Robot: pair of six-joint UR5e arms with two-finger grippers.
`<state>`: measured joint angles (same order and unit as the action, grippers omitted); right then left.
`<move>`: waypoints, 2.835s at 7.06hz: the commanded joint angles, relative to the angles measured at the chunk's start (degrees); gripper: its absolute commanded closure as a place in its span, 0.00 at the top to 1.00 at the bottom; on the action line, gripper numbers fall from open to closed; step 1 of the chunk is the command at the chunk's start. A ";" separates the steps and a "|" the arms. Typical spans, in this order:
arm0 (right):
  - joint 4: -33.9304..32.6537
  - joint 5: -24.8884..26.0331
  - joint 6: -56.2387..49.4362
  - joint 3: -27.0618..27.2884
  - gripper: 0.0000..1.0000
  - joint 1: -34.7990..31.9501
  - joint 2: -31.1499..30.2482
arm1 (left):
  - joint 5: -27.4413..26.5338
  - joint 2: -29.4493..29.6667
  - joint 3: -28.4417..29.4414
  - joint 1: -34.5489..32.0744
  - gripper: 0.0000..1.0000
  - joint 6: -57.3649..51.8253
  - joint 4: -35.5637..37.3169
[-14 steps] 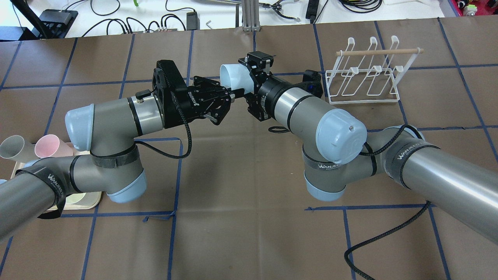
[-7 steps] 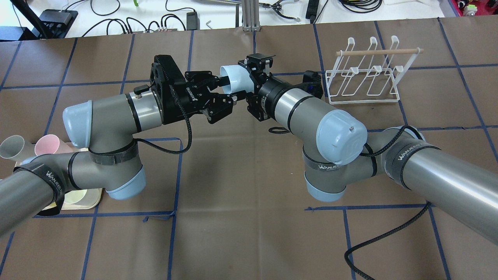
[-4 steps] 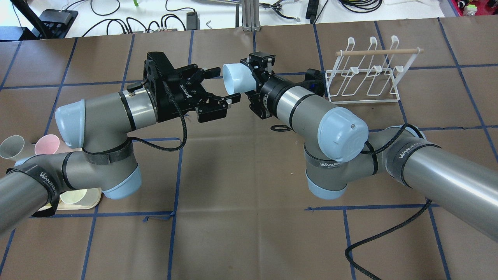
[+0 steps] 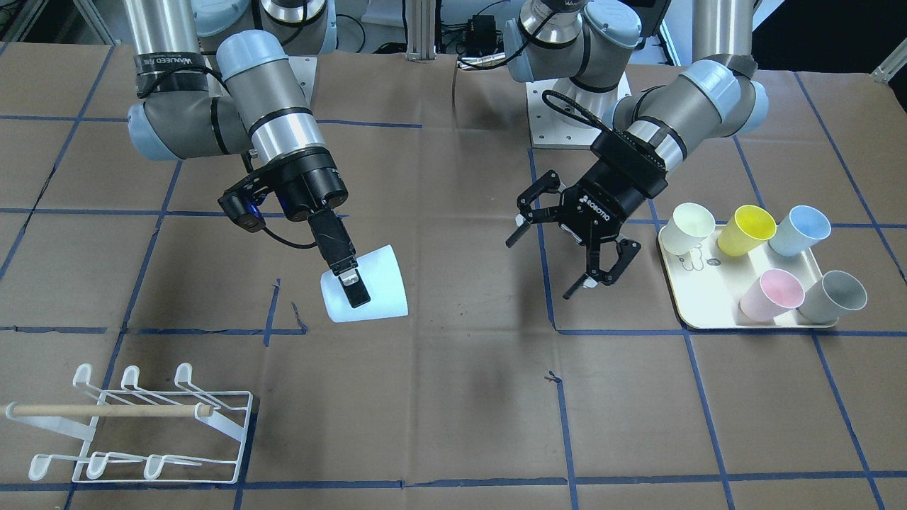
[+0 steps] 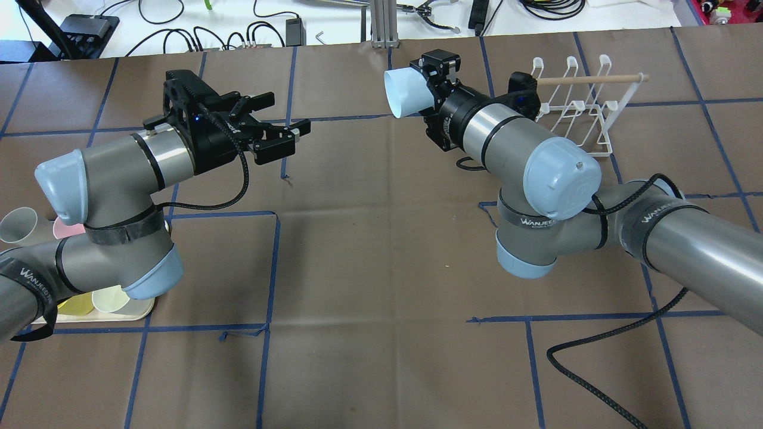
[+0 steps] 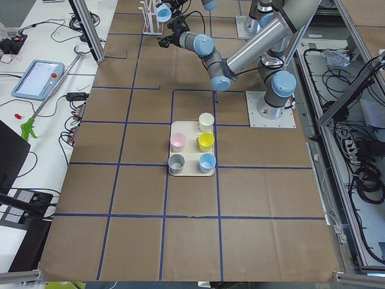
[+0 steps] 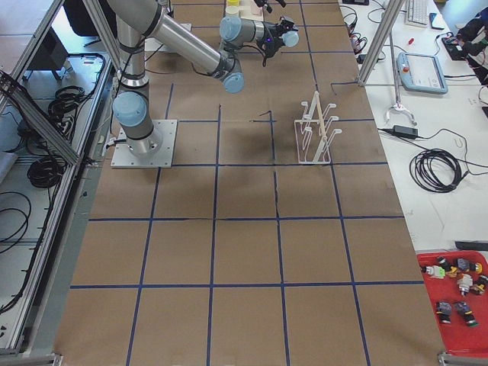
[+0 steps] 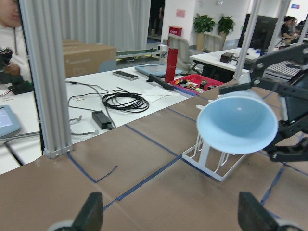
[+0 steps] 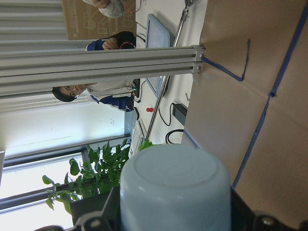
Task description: Transfer IKEA cup to right arm and place on rack
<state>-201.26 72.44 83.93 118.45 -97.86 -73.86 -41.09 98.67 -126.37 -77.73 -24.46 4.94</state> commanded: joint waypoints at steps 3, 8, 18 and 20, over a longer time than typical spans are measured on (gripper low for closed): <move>0.52 0.86 -36.03 -5.58 0.11 6.87 4.84 | -34.60 0.47 16.80 -2.41 1.00 8.99 -28.39; -0.01 4.91 -71.75 -14.72 0.10 13.65 12.58 | -46.80 -5.31 38.56 -7.61 1.00 26.99 -90.98; -0.54 4.90 -88.06 -16.23 0.10 16.03 19.10 | -50.32 -21.67 13.64 18.47 0.99 -1.00 -90.92; -0.36 4.91 -88.41 -15.18 0.59 16.03 18.93 | -50.32 -21.07 8.19 19.02 0.99 -5.14 -82.85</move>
<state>-201.72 77.38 -4.27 102.67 -81.82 -54.87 -91.40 77.41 -114.75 -59.33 -27.03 -82.47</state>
